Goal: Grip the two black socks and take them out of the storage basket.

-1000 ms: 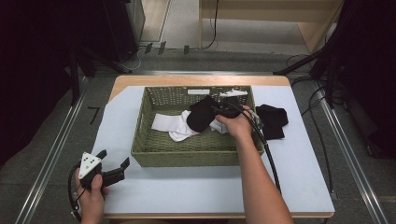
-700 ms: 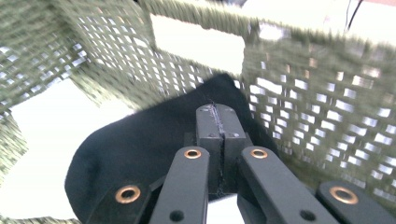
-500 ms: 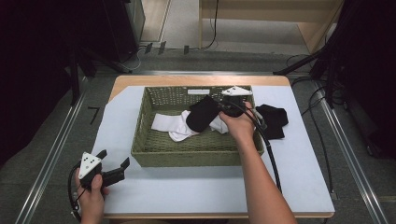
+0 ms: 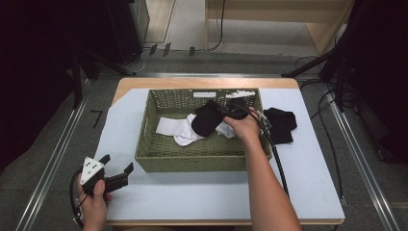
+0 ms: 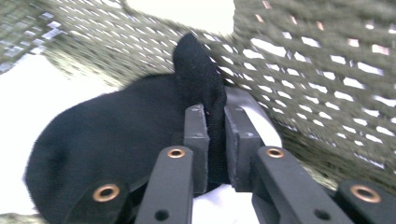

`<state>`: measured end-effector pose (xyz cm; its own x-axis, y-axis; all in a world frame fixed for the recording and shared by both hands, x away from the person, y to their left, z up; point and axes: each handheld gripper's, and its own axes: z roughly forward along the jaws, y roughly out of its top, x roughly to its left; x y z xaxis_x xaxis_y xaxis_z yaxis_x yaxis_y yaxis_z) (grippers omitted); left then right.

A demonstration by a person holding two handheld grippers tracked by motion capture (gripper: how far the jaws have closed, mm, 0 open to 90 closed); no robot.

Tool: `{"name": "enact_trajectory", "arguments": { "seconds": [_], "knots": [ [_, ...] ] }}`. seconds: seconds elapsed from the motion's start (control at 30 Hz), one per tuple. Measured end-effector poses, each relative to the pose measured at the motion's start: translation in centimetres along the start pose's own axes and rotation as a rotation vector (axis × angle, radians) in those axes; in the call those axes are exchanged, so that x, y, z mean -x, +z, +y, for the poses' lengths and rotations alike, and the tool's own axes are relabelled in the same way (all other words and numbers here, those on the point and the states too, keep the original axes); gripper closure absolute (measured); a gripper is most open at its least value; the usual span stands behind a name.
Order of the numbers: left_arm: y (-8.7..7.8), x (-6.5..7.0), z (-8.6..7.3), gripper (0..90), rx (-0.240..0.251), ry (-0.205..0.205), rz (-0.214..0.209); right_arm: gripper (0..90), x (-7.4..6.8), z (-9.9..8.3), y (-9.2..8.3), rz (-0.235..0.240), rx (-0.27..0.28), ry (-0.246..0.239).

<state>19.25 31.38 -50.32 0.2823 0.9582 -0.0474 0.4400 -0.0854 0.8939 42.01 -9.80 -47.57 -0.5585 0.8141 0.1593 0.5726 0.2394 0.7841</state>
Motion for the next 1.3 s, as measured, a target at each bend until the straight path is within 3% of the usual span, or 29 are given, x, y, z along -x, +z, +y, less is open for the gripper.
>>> {"name": "enact_trajectory", "arguments": {
  "seconds": [0.17, 0.3, 0.47, 0.67, 0.93, 1.2, 1.3],
  "knots": [
    [0.0, 0.0, 0.0, 8.4, -0.001, 0.0, 0.0, 84.2, -0.6, 0.4, -0.9, 0.019, 0.042, -0.033],
    [0.0, 0.0, 0.0, 8.4, -0.002, -0.001, 0.0, 84.2, -1.3, 1.2, -2.3, 0.036, 0.138, -0.036],
    [0.1, 0.0, 0.0, 8.4, -0.002, 0.0, 0.0, 84.2, -2.2, 2.1, -4.6, 0.04, 0.273, -0.075],
    [0.1, 0.0, 0.0, 8.4, -0.003, 0.002, 0.002, 84.2, -2.6, 2.9, -7.3, -0.007, 0.411, -0.091],
    [0.1, 0.0, 0.0, 8.4, -0.001, 0.0, 0.001, 84.2, -2.0, 3.4, -10.1, -0.054, 0.581, -0.114],
    [0.0, 0.0, 0.0, 8.4, 0.002, -0.001, 0.001, 84.3, -0.9, 3.1, -12.4, -0.128, 0.678, -0.123],
    [-0.1, -0.1, 0.0, 8.4, 0.011, -0.007, 0.0, 84.3, -0.2, 2.7, -13.3, -0.2, 0.702, -0.126]
  ]
}}
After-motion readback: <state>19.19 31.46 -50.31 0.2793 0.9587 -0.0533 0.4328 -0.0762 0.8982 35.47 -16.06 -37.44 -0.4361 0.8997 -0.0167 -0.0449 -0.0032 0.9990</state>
